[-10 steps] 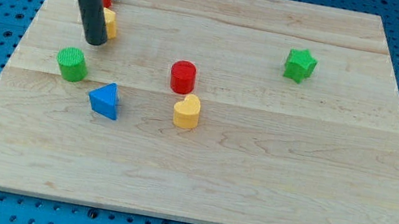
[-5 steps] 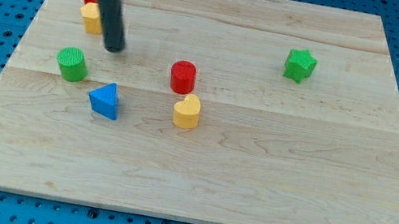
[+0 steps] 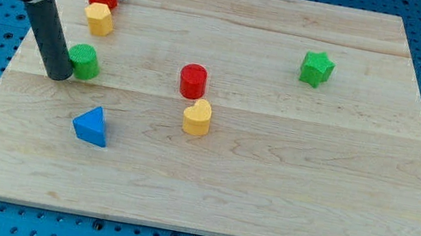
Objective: Push the green circle and yellow hexagon to the bottom of the red star
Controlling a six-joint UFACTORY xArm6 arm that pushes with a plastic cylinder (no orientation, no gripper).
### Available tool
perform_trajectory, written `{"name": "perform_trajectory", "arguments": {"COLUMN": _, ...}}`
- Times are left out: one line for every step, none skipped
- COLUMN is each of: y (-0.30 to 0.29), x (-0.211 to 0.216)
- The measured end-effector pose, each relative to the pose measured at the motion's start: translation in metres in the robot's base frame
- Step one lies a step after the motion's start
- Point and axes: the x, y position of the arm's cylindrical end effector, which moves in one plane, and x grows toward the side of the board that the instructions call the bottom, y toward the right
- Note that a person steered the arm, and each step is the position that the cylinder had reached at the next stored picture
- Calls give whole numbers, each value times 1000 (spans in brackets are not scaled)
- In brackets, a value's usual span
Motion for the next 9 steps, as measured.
{"name": "perform_trajectory", "arguments": {"y": 10, "x": 37}}
{"name": "perform_trajectory", "arguments": {"y": 17, "x": 11}}
{"name": "perform_trajectory", "arguments": {"y": 22, "x": -15}}
{"name": "perform_trajectory", "arguments": {"y": 24, "x": -17}}
{"name": "perform_trajectory", "arguments": {"y": 38, "x": -31}}
{"name": "perform_trajectory", "arguments": {"y": 90, "x": -11}}
{"name": "perform_trajectory", "arguments": {"y": 151, "x": 44}}
{"name": "perform_trajectory", "arguments": {"y": 131, "x": 119}}
{"name": "perform_trajectory", "arguments": {"y": 102, "x": 132}}
